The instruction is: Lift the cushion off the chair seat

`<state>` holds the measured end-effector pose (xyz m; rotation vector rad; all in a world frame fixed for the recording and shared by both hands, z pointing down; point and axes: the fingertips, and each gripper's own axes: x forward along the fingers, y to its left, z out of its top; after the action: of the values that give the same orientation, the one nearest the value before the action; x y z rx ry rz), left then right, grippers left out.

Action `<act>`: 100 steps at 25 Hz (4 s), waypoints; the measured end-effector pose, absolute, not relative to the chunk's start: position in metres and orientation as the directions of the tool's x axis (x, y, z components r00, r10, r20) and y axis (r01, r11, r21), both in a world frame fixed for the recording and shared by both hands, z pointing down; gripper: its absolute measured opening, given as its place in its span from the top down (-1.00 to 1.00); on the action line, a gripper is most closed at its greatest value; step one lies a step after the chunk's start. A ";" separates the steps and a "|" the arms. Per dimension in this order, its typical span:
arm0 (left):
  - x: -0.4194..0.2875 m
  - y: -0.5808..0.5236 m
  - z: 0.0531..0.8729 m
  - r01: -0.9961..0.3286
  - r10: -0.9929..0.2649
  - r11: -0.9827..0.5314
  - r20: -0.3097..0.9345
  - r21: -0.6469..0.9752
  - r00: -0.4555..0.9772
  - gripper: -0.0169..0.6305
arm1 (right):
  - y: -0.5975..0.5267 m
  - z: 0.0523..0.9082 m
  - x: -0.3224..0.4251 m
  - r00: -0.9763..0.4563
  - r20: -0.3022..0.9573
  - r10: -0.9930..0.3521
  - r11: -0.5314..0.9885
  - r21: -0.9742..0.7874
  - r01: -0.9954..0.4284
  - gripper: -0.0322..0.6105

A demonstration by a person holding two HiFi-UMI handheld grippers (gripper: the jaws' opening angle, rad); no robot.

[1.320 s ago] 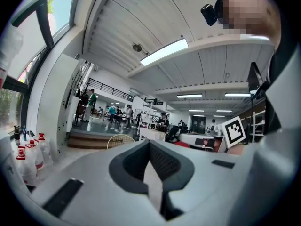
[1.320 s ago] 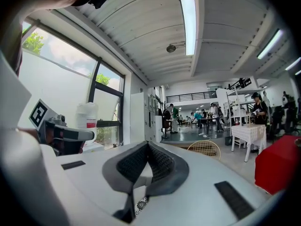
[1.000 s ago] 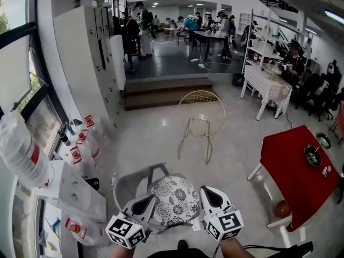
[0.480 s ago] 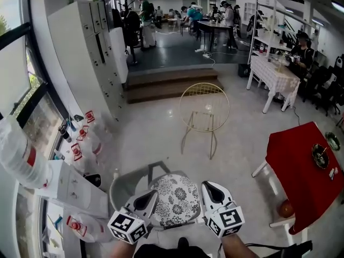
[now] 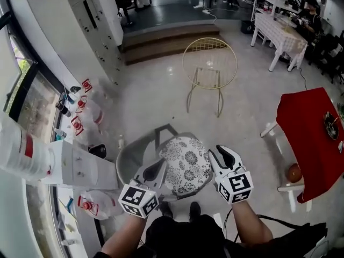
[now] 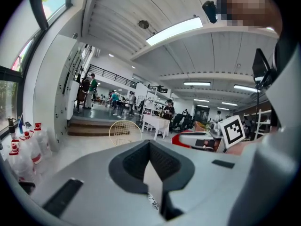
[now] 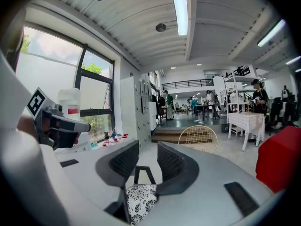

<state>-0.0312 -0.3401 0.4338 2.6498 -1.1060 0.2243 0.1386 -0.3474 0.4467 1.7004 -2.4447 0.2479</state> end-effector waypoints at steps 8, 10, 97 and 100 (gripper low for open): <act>-0.048 -0.367 0.486 -0.728 -0.654 -0.661 0.336 0.182 0.678 0.93 | -0.372 0.518 0.133 -0.309 0.331 -0.891 0.305 -0.067 -0.950 0.40; -0.049 -0.373 0.500 -0.729 -0.645 -0.659 0.357 0.188 0.675 0.93 | -0.379 0.535 0.133 -0.303 0.352 -0.886 0.297 -0.072 -0.952 0.39; -0.036 -0.359 0.673 -0.714 -0.485 -0.618 0.554 0.330 0.676 0.93 | -0.356 0.910 0.130 -0.157 0.889 -0.430 0.136 -0.108 -0.985 0.65; -0.035 -0.358 0.656 -0.708 -0.495 -0.627 0.535 0.325 0.684 0.93 | -0.362 0.884 0.120 -0.180 0.869 -0.461 0.175 -0.110 -0.978 0.67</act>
<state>-0.0351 -0.3582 0.6559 2.3771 -0.9248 0.5464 0.1200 -0.3624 0.8837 1.3703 -1.7486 0.9328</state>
